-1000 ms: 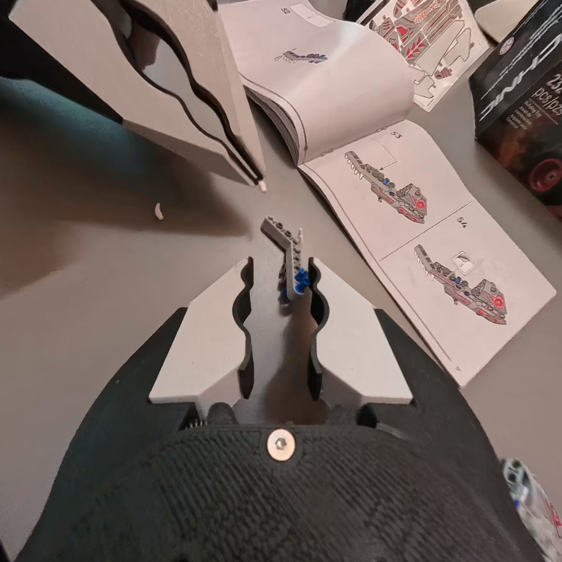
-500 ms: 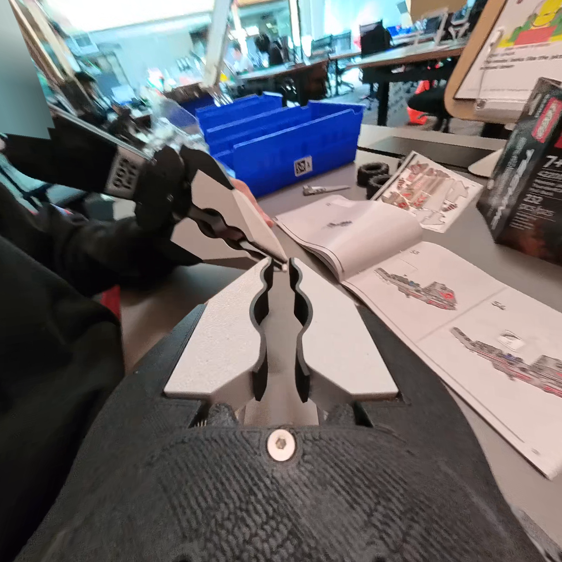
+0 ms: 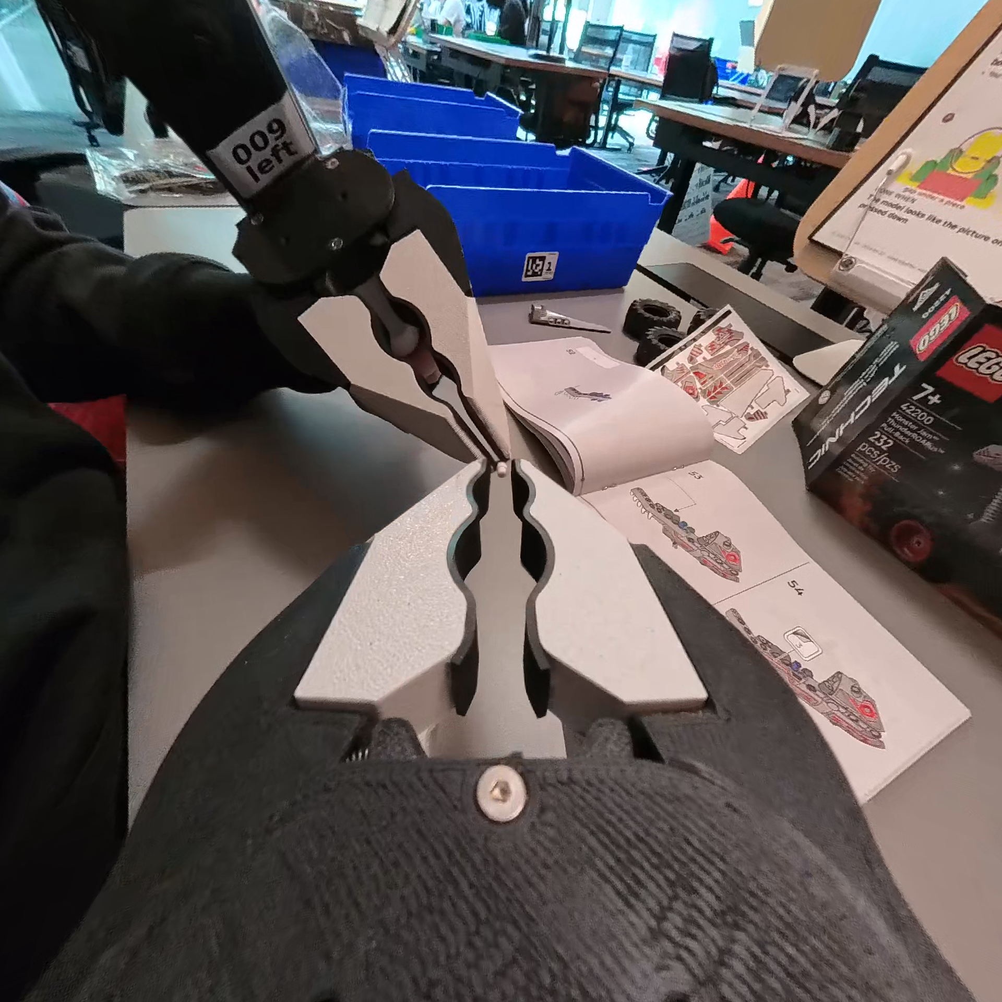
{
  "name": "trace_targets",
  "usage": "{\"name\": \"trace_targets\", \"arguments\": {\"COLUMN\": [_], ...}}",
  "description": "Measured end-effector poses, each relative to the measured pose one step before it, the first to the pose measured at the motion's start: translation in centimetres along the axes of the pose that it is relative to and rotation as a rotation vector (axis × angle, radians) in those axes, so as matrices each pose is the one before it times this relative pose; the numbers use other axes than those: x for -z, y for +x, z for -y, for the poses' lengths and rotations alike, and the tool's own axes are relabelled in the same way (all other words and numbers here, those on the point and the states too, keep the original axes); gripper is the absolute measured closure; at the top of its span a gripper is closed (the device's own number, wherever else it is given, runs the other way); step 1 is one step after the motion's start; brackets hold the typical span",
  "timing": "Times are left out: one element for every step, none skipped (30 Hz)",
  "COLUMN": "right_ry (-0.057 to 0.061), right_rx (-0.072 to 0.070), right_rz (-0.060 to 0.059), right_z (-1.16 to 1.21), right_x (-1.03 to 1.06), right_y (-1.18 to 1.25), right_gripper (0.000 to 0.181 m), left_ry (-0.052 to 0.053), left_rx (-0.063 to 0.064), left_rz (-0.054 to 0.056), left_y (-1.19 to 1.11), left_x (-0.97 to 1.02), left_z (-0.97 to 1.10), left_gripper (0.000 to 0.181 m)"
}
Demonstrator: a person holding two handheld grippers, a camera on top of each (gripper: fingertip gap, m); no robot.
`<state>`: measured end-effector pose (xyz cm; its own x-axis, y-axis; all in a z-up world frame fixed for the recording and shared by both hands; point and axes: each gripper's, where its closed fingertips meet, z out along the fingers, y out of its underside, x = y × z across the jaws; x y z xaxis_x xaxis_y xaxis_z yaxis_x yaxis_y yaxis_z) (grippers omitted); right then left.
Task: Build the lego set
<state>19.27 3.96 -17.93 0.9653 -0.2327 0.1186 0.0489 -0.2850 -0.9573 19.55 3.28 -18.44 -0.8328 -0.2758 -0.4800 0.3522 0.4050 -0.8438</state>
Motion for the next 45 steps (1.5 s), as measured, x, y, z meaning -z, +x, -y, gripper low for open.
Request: {"name": "trace_targets", "arguments": {"right_ry": [-0.0008,-0.0035,0.001,0.0033,0.002,0.0045,0.0041,0.0022,0.0063,0.0109,0.0119,0.0101,0.0097,0.0075,0.0051,0.0009,-0.0073,-0.0063,0.0,0.0045,0.0116,0.0271,0.0346,0.0337,0.0275,0.0274,0.0296,0.0267,0.016,0.0097,0.0108,0.0068,0.0001,-0.0012,-0.0002,-0.0003,-0.0066,-0.0093,0.0003,-0.0063,-0.0074,-0.0041,-0.0052,-0.0036,-0.0028], "right_rx": [-0.0062,-0.0033,0.0017,-0.0007,-0.0063,-0.0021,-0.0038,-0.0072,-0.007,-0.0083,-0.0147,-0.0198,-0.02,-0.017,-0.0148,-0.0149,-0.0105,0.002,0.0069,-0.0014,-0.0115,-0.0171,-0.0132,-0.0122,-0.0104,-0.0029,0.0055,0.0031,0.0017,0.0124,0.0188,0.0192,0.0243,0.0296,0.0352,0.0383,0.0354,0.037,0.044,0.04,0.0345,0.0259,0.0235,0.0237,0.0201], "right_rz": [0.0056,0.0019,-0.004,0.0091,0.0037,0.0023,0.0037,0.0084,0.0069,0.0066,0.0107,0.0089,0.0074,0.0086,0.0059,0.0046,0.0049,0.0014,-0.0034,0.003,0.0133,0.0118,0.0058,0.0126,0.0167,0.0095,0.0198,0.0188,0.0027,0.0061,0.0117,0.0014,0.0008,-0.003,-0.0055,-0.001,0.0007,-0.0056,-0.012,-0.0137,-0.0056,-0.0037,-0.0072,-0.0069,-0.0046], "right_z": [-0.002,-0.061,-0.002,0.041,0.014,0.033,0.017,-0.021,0.036,0.1,0.105,0.072,0.082,0.052,0.008,-0.028,-0.128,-0.094,-0.013,0.051,0.12,0.288,0.385,0.345,0.269,0.273,0.33,0.318,0.196,0.111,0.145,0.122,0.044,0.045,0.053,0.067,-0.012,-0.031,0.121,0.039,0.022,0.053,0.015,0.031,0.032], "right_x": [-0.021,-0.024,0.009,-0.002,0.006,-0.002,-0.004,-0.006,0.006,0.025,0.043,0.051,0.018,0.01,-0.008,-0.027,-0.04,-0.021,-0.002,0.033,0.077,0.126,0.204,0.251,0.233,0.207,0.172,0.085,0.012,-0.056,-0.107,-0.125,-0.146,-0.125,-0.105,-0.101,-0.117,-0.106,-0.052,-0.034,-0.049,-0.037,-0.031,-0.037,-0.017], "right_y": [-0.046,-0.001,0.071,-0.137,-0.019,-0.03,-0.054,-0.085,-0.053,-0.046,-0.072,-0.013,0.0,-0.031,-0.016,0.013,-0.014,0.005,0.036,-0.02,-0.085,-0.024,0.065,-0.026,-0.104,-0.041,-0.25,-0.282,-0.043,-0.138,-0.287,-0.144,-0.152,-0.101,-0.084,-0.154,-0.178,-0.086,-0.019,0.028,-0.053,-0.068,-0.001,-0.027,-0.031], "right_gripper": [0.177,0.177,0.177,0.179,0.179,0.179,0.179,0.179,0.179,0.179,0.179,0.179,0.179,0.179,0.179,0.179,0.179,0.18,0.18,0.18,0.18,0.18,0.18,0.18,0.18,0.18,0.18,0.18,0.18,0.18,0.18,0.18,0.18,0.18,0.18,0.18,0.18,0.18,0.18,0.18,0.18,0.18,0.18,0.18,0.18], "left_ry": [0.0069,0.0039,0.0034,0.0027,0.0025,0.0031,0.0029,0.0022,0.0037,0.0055,0.0053,0.0033,0.002,0.0015,0.0009,-0.0024,-0.0051,-0.0031,0.0009,0.0062,0.0163,0.0255,0.0282,0.0242,0.0159,0.0113,0.0129,0.0178,0.0205,0.0189,0.018,0.0179,0.0116,0.003,0.0037,0.0135,0.0191,0.0142,0.0079,0.0052,0.0026,0.003,0.0032,0.0028,0.0018], "left_rx": [0.0065,0.0049,0.0017,0.0009,-0.0009,-0.0017,-0.002,-0.0032,-0.0028,-0.0032,-0.0055,-0.0068,-0.0082,-0.012,-0.0123,-0.01,-0.0121,-0.0141,-0.0064,0.0089,0.0204,0.0284,0.0352,0.0422,0.0558,0.0651,0.0621,0.0549,0.0482,0.0421,0.0317,0.0218,0.0177,0.0159,0.018,0.0244,0.0288,0.0274,0.0201,0.01,0.0016,-0.0005,0.0037,0.0075,0.0069], "left_rz": [-0.0047,-0.0021,-0.0005,-0.0021,-0.001,-0.0003,-0.0018,-0.0053,-0.0032,0.0003,0.0006,0.003,0.0051,0.0032,0.0039,0.0029,-0.0007,0.0007,0.0047,0.0003,-0.0088,-0.0101,0.0005,-0.0047,-0.0127,-0.0171,-0.0273,-0.0334,-0.032,-0.0274,-0.0256,-0.017,-0.0045,-0.0078,-0.0184,-0.008,-0.0067,-0.0187,-0.0134,-0.005,-0.0066,-0.0053,-0.0029,-0.0037,-0.0053], "left_y": [0.018,-0.007,-0.015,0.018,0.02,0.008,0.024,0.07,0.036,0.006,0.016,-0.015,-0.037,-0.013,-0.016,-0.001,0.052,0.049,-0.006,0.001,0.046,0.005,-0.198,-0.199,-0.145,-0.113,0.06,0.208,0.264,0.249,0.269,0.201,0.027,0.059,0.2,0.036,-0.021,0.13,0.073,0.013,0.09,0.066,0.023,0.02,0.039], "left_x": [0.045,0.042,0.045,0.028,0.039,0.033,0.043,0.046,0.046,0.048,0.043,0.036,0.03,0.022,0.031,0.023,0.013,0.009,0.003,-0.002,0.038,0.13,0.183,0.191,0.166,0.105,0.058,0.044,0.006,-0.017,-0.036,-0.03,-0.033,-0.023,-0.017,0.019,0.055,0.074,0.057,0.035,0.031,0.039,0.045,0.037,0.034], "left_z": [0.089,0.054,0.045,0.051,0.026,0.026,0.02,0.002,0.027,0.073,0.089,0.085,0.07,0.047,0.044,-0.015,-0.081,-0.07,-0.005,0.038,0.148,0.265,0.34,0.285,0.136,0.029,0.019,0.094,0.166,0.185,0.223,0.247,0.174,0.059,0.052,0.181,0.249,0.165,0.077,0.06,0.031,0.036,0.053,0.032,0.018], "left_gripper": [0.181,0.181,0.181,0.181,0.181,0.181,0.181,0.181,0.181,0.181,0.181,0.181,0.181,0.181,0.181,0.181,0.181,0.181,0.181,0.181,0.181,0.181,0.179,0.176,0.173,0.171,0.169,0.169,0.17,0.173,0.174,0.175,0.175,0.175,0.175,0.175,0.177,0.179,0.18,0.18,0.181,0.181,0.181,0.181,0.181]}}
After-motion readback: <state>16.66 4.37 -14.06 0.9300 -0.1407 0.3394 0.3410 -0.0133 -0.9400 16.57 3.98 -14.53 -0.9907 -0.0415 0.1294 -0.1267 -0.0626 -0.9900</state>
